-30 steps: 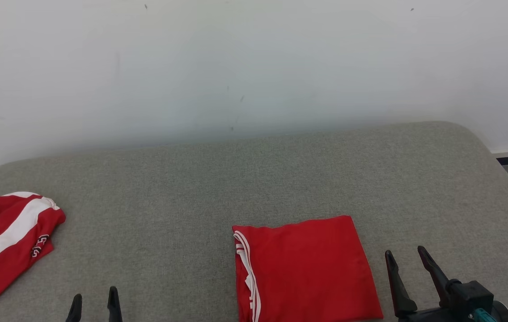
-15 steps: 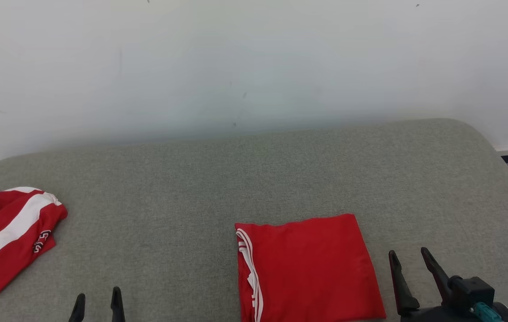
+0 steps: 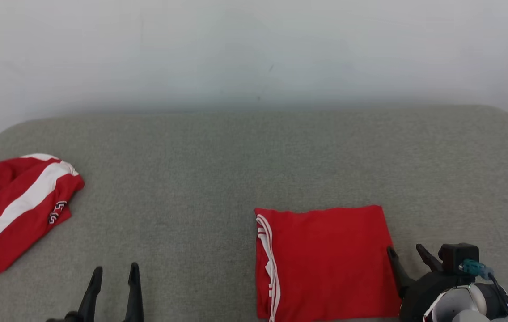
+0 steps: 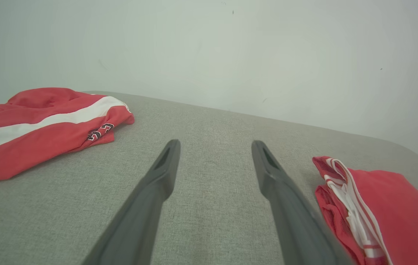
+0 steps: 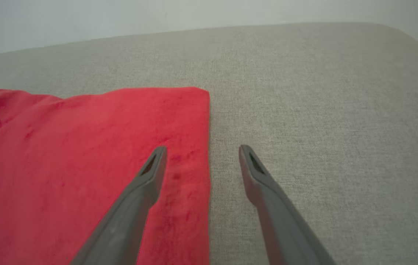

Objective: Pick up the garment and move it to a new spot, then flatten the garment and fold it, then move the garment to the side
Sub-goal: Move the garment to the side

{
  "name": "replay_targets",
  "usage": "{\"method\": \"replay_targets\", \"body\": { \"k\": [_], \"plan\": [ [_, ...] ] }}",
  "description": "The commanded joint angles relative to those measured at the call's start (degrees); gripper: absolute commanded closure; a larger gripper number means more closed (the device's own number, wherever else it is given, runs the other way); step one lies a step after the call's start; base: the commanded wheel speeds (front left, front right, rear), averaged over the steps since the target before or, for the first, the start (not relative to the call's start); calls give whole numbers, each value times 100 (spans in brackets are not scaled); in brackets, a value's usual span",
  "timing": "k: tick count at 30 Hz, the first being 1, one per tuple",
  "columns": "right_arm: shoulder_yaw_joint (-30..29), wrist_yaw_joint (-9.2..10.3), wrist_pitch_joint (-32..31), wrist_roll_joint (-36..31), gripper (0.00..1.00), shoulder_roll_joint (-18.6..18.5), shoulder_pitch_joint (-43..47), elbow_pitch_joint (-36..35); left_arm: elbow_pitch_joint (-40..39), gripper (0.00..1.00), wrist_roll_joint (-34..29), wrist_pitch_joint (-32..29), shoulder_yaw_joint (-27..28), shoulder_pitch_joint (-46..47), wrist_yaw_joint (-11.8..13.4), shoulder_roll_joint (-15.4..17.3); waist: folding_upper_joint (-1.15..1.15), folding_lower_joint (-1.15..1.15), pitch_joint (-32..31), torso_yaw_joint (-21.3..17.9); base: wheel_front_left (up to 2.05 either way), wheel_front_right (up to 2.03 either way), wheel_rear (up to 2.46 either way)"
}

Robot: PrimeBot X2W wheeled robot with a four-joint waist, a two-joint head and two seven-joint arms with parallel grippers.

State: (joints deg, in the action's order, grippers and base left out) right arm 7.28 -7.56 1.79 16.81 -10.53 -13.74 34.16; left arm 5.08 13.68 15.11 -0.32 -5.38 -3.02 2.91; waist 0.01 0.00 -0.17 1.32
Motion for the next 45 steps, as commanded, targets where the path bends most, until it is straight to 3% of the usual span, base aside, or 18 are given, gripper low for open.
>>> {"method": "replay_targets", "body": {
  "k": [1,10,11,12,13,14,21,27,31,39,45],
  "plan": [
    [8,15,-47,39,0,-60,-110,79,-43,0,-52,4,-19,143,14,-2,-1,0,274,229,0,0,0],
    [380,14,-589,418,0,1,-407,918,-102,0,-112,4,-135,503,-12,-1,-1,0,677,462,0,0,0],
    [527,1,-834,558,21,25,-404,1081,-76,0,-120,3,-133,559,-3,-2,-1,0,716,458,0,0,0],
    [639,0,-951,597,63,23,-425,1130,-68,0,-121,3,-122,583,4,0,-1,0,734,447,0,0,0],
    [726,0,-1002,635,96,13,-446,1146,-65,0,-122,4,-118,607,8,0,-1,0,750,434,0,0,0],
    [800,-1,-1023,681,100,-14,-481,1142,-63,0,-125,4,-108,621,14,-1,-1,0,769,413,0,0,0],
    [1377,17,-1036,685,100,-571,-1089,792,-112,0,-54,3,-52,654,-29,0,-1,0,938,181,0,0,0],
    [2167,18,-1261,618,100,-1137,-1961,349,-255,0,-152,3,83,840,-105,-3,-1,0,1280,-333,0,0,0],
    [2360,17,-1284,713,100,-1348,-2405,288,-365,0,-286,3,46,990,-170,-2,-1,0,1491,-642,0,0,0],
    [2186,16,-985,731,100,-1696,-3346,679,-619,0,-521,3,5,1437,-335,9,-1,0,2044,-1392,0,0,0],
    [1748,16,-486,368,100,-1916,-3838,1143,-760,0,-646,3,-199,1698,-399,43,-1,0,2375,-1684,0,0,0]
  ]
}}
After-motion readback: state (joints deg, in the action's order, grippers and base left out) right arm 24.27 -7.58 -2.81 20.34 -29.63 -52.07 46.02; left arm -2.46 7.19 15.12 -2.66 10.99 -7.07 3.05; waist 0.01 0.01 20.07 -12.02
